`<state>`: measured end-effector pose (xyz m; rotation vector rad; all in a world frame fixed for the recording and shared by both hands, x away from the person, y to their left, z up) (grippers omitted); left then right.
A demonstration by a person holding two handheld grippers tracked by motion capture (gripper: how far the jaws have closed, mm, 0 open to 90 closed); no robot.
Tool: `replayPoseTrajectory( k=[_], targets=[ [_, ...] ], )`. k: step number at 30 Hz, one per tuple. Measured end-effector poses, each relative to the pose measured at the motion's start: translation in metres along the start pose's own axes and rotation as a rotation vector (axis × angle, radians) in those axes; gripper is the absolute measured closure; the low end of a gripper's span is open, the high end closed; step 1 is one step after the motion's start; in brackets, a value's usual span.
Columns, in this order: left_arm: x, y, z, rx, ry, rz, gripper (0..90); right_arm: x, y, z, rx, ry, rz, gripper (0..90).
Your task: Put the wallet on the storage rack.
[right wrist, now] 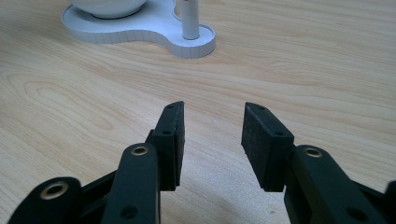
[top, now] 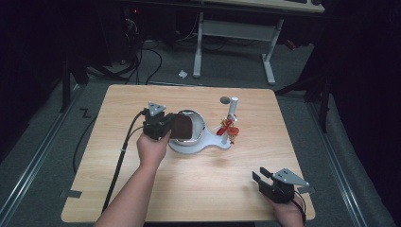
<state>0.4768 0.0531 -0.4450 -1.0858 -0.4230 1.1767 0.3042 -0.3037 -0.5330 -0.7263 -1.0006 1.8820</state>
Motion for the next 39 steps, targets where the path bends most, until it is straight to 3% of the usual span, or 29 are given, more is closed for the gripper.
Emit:
replayPoseTrajectory(
  k=[10,15,19,26,39],
  targets=[
    [-0.005,0.001,0.001,-0.029,0.016,0.021,83.0,0.000,0.000,-0.001,0.000,-0.005,0.001,59.7],
    [-0.005,-0.003,0.005,-0.068,0.047,0.036,70.5,0.001,0.000,-0.002,0.005,-0.006,0.005,59.5],
    [-0.003,-0.001,0.008,-0.073,0.052,0.027,67.2,0.002,0.000,-0.002,0.006,-0.006,0.006,59.5],
    [0.003,0.000,0.018,-0.065,0.080,0.035,54.0,0.000,0.002,-0.004,0.012,-0.009,0.002,59.5],
    [0.023,0.012,0.052,-0.060,0.085,-0.047,37.5,0.001,0.002,-0.004,0.018,-0.007,0.005,58.3]
  ],
)
Point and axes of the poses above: each handheld gripper's, and its own axes: z roughly backward along the jaws, y roughly out of its underside, x roughly to its left, the point moved 4 cm from there along -z, roughly forward along the jaws, and after that the axes turned 7 degrees about z, right-handed, at the moved point
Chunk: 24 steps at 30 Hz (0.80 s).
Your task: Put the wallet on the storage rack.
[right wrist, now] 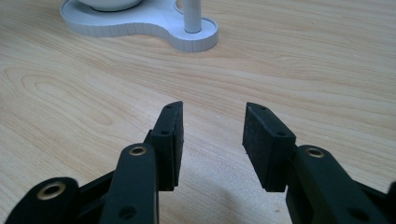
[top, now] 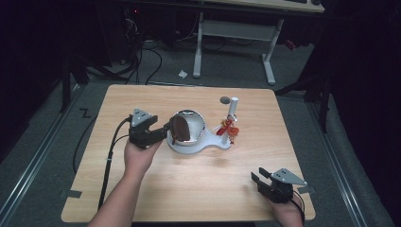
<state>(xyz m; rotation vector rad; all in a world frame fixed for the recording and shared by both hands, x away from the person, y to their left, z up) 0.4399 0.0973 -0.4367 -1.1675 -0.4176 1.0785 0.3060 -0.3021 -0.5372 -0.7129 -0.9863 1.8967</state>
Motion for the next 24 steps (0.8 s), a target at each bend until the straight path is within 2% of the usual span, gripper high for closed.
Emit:
replayPoseTrajectory(
  k=[7,13,21,24],
  targets=[
    [0.015,0.018,0.025,0.010,0.012,-0.003,33.2,0.001,0.000,-0.001,0.009,0.002,0.007,54.9],
    [0.032,0.048,0.042,0.042,0.036,0.023,30.2,0.003,0.000,-0.002,0.011,0.002,0.020,52.9],
    [0.057,0.098,0.053,0.140,0.032,0.041,28.1,0.004,0.000,-0.003,0.014,0.004,0.017,52.7],
    [0.062,0.117,0.059,0.202,0.032,0.020,28.1,0.004,0.000,-0.004,0.021,-0.002,0.010,52.2]
  ],
)
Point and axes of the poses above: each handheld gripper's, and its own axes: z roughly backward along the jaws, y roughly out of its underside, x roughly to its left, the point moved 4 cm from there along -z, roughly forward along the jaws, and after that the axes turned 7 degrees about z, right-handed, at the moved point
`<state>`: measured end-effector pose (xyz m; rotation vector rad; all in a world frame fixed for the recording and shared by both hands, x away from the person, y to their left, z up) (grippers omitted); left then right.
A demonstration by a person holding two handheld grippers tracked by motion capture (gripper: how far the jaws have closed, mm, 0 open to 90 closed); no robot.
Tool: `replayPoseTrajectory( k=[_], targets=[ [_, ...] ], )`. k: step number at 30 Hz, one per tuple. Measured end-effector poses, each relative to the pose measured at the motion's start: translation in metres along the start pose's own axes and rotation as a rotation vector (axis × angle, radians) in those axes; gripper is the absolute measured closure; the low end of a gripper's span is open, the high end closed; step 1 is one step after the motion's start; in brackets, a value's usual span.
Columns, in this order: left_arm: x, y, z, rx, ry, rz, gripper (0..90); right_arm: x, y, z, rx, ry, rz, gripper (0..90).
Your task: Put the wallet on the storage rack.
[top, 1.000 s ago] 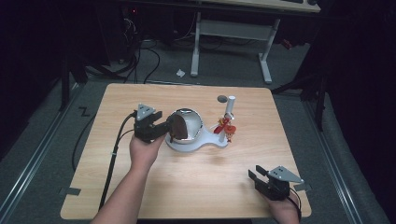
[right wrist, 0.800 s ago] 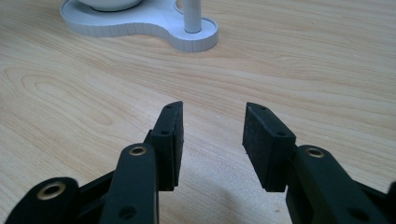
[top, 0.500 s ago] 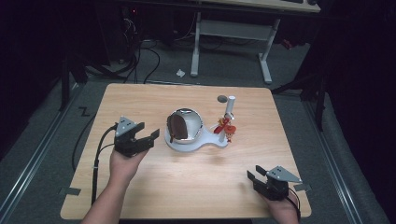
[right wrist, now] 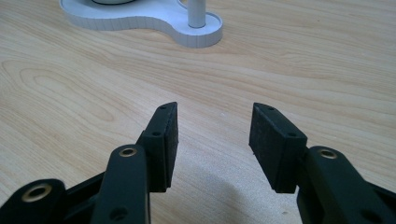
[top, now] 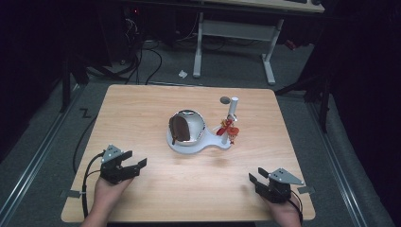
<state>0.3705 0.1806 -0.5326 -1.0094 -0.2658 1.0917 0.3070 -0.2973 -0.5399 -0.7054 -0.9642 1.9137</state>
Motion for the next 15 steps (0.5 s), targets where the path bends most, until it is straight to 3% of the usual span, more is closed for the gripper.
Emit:
replayPoseTrajectory(
  k=[1,3,4,5,6,7,10,13,15],
  targets=[
    [0.000,0.009,0.003,0.019,0.001,-0.002,28.0,0.000,0.000,0.000,0.001,0.000,-0.004,52.1],
    [-0.001,0.034,0.013,0.002,-0.009,-0.003,28.4,-0.001,0.000,0.000,0.004,0.007,-0.009,51.8],
    [-0.002,0.040,0.016,0.051,-0.012,-0.005,32.8,-0.001,0.000,0.000,0.004,0.013,-0.011,51.8],
    [-0.005,0.040,0.019,0.075,-0.008,-0.028,31.0,-0.002,0.000,0.001,0.005,0.021,-0.017,51.9],
    [-0.006,0.038,0.024,0.039,-0.025,-0.061,27.0,-0.003,-0.001,0.001,0.002,0.028,-0.024,51.8],
    [-0.006,0.038,0.028,0.014,-0.037,-0.071,30.0,-0.003,-0.001,0.001,0.001,0.035,-0.029,51.5],
    [-0.002,0.038,0.025,0.035,-0.011,-0.030,29.4,-0.004,-0.002,-0.002,0.013,0.054,-0.031,49.3],
    [-0.003,0.038,0.023,0.041,-0.013,-0.052,29.7,-0.001,-0.002,-0.004,0.023,0.068,-0.030,47.6],
    [-0.002,0.038,0.023,0.041,0.003,-0.032,29.7,0.001,-0.002,-0.005,0.030,0.083,-0.009,46.8]
  ],
)
Point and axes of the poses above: each handheld gripper's, and its own axes: z roughly backward along the jaws, y roughly out of its underside, x roughly to its left, the point moved 4 cm from there along -z, roughly forward along the jaws, and after that the axes turned 7 degrees about z, right-handed, at the moved point
